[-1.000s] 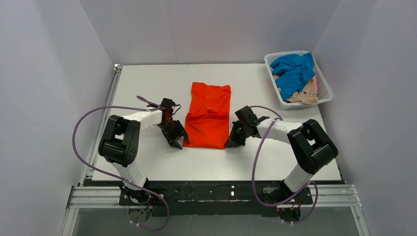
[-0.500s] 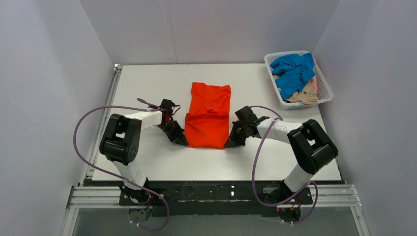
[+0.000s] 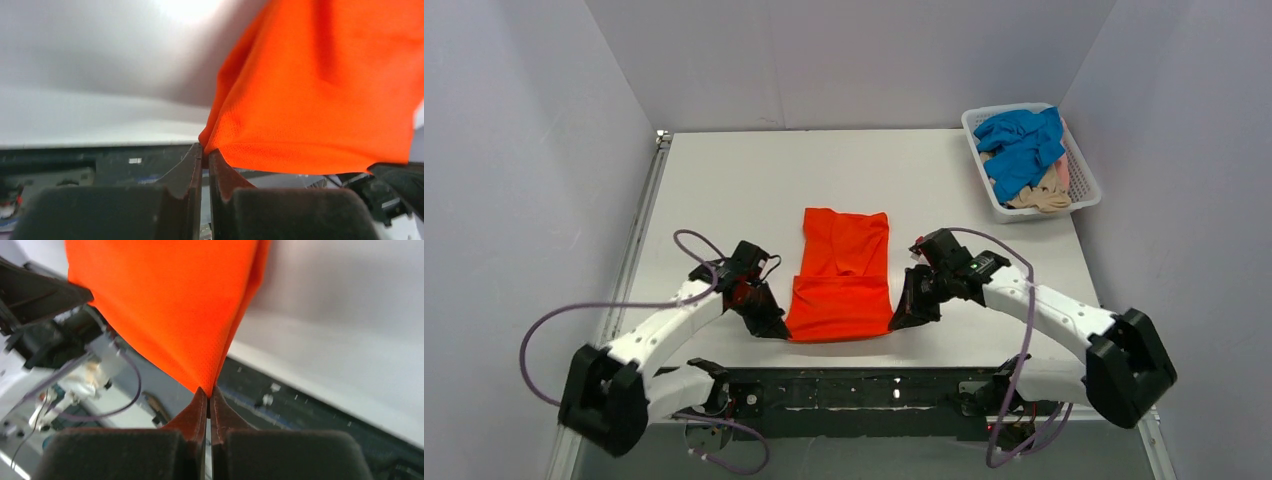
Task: Fold and stack the t-shirts
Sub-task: Grab one side of the 2/3 rectangular tshirt with both arms, then fold the long partially folded tshirt into a neat square
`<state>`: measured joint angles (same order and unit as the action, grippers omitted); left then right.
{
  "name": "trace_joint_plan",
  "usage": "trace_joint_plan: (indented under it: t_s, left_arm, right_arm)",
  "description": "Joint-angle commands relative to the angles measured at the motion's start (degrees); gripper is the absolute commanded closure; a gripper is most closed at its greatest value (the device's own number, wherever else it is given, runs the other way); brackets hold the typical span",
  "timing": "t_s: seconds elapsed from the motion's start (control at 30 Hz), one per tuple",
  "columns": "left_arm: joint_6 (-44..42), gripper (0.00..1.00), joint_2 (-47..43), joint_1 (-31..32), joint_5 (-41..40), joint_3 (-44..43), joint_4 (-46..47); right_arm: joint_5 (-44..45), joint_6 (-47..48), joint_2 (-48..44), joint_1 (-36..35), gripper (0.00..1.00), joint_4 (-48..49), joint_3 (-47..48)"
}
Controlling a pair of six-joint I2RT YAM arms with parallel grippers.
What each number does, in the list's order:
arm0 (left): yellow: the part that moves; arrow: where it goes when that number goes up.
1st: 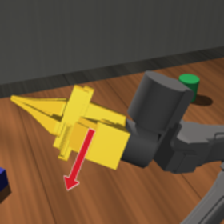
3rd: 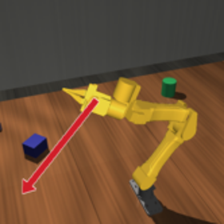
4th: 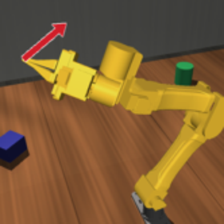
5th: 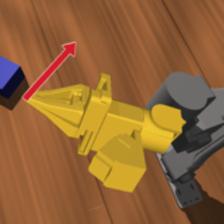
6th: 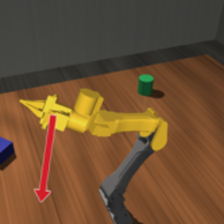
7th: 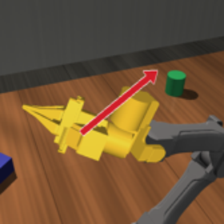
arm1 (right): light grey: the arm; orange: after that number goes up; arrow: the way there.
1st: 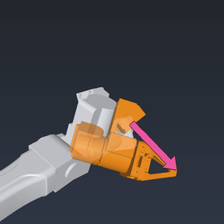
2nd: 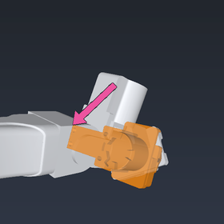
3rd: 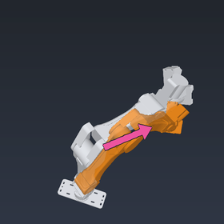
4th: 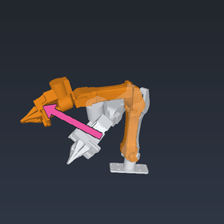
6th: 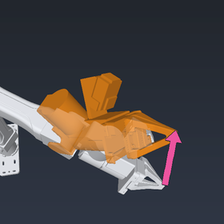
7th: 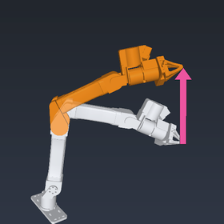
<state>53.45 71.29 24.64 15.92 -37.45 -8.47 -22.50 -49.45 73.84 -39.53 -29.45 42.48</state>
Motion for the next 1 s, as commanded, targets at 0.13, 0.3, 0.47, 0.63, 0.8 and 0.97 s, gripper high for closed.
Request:
trace_joint_plan:
  t_s: [0.13, 0.3, 0.47, 0.63, 0.8, 0.97]
  left_arm:
    - [1.74, 1.0, -27.62, 2.62, -6.57, -4.3, -35.76]
    - [2.51, 1.0, -30.88, 2.87, -3.89, -10.26, -38.22]
    - [1.1, 1.0, -27.89, 2.87, -5.07, -13.66, -34.69]
    - [-0.2, 1.0, -20.33, 2.8, -5.3, -16.14, -27.93]
    - [-1.92, 1.0, -11.55, 2.4, -8.77, -20.71, -23.07]
    - [-4.8, 1.0, -3.84, 1.48, -9.72, -24.22, -19.99]
  right_arm:
    - [-14.95, -0.79, -17.89, -1.14, 0.99, -20.48, 1.27]
    - [-19.09, -1.43, -22.07, -1.25, 0.99, -20.18, 3.8]
    - [-16.79, -0.1, -21.64, 0.22, 0.99, -19.16, 6.06]
    - [-15.94, 1.82, -18.99, 4.31, 0.99, -17.44, 5.87]
    - [-15.97, 6.57, -17.07, 11.45, 0.99, -17.52, 6.88]
    - [-17.25, 11.26, -11.56, 15.08, 0.99, -17.03, 8.99]
